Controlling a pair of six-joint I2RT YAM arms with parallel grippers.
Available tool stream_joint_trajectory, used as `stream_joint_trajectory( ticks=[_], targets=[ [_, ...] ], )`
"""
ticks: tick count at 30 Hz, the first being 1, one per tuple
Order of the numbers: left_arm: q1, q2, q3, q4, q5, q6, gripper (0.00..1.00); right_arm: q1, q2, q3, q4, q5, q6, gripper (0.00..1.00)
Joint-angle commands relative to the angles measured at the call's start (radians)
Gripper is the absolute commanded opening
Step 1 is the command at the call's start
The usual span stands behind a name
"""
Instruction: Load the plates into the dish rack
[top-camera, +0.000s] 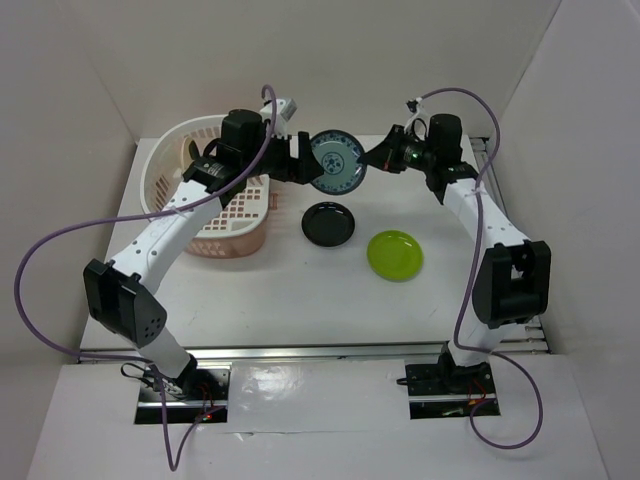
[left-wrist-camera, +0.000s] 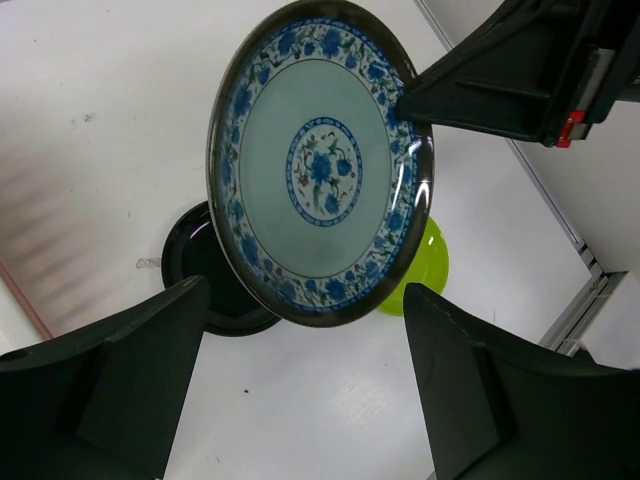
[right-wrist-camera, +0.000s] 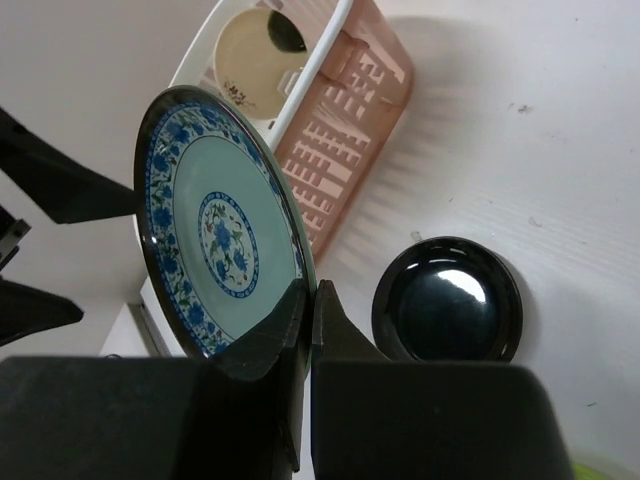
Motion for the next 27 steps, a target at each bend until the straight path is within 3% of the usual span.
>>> stream_joint_trajectory(
  ticks=[1, 6, 11, 14, 15, 18, 19, 22, 23, 24, 26, 27],
  targets=[
    [-0.005, -0.004, 0.029, 0.018, 0.0, 0.026, 0.91, 0.007, -0.085, 0.001, 0.023, -0.063, -0.027, 0.0],
    [-0.005, -0.004, 0.011, 0.018, -0.009, 0.037, 0.89, 0.007, -0.096, 0.013, 0.033, -0.11, -0.009, 0.0],
    [-0.005, 0.006, 0.01, 0.027, 0.025, 0.037, 0.74, 0.029, -0.067, 0.022, 0.069, -0.188, 0.01, 0.0],
    [-0.005, 0.006, 0.02, 0.027, 0.051, 0.037, 0.54, 0.038, -0.058, 0.022, 0.083, -0.198, 0.01, 0.0],
    [-0.005, 0.015, 0.03, 0.027, 0.051, 0.037, 0.37, 0.047, -0.058, 0.022, 0.083, -0.198, 0.01, 0.0],
    [-0.005, 0.015, 0.03, 0.027, 0.051, 0.037, 0.14, 0.047, -0.058, 0.013, 0.095, -0.198, 0.019, 0.0],
    [-0.005, 0.015, 0.03, 0.027, 0.051, 0.037, 0.01, 0.047, -0.058, 0.0, 0.119, -0.198, 0.03, 0.0],
    [-0.005, 0.015, 0.03, 0.027, 0.028, 0.037, 0.0, 0.057, -0.058, -0.02, 0.162, -0.198, 0.048, 0.0],
    [-0.005, 0.004, 0.03, 0.027, 0.028, 0.037, 0.0, 0.057, -0.058, -0.02, 0.162, -0.198, 0.06, 0.03],
    [-0.005, 0.004, 0.03, 0.027, 0.017, 0.037, 0.0, 0.057, -0.058, -0.02, 0.171, -0.186, 0.061, 0.16],
    [-0.005, -0.006, 0.03, 0.027, 0.006, 0.037, 0.0, 0.057, -0.058, -0.03, 0.184, -0.185, 0.071, 0.26],
    [-0.005, -0.007, 0.043, 0.027, -0.004, 0.037, 0.0, 0.066, -0.049, -0.03, 0.184, -0.185, 0.071, 0.63]
  ],
)
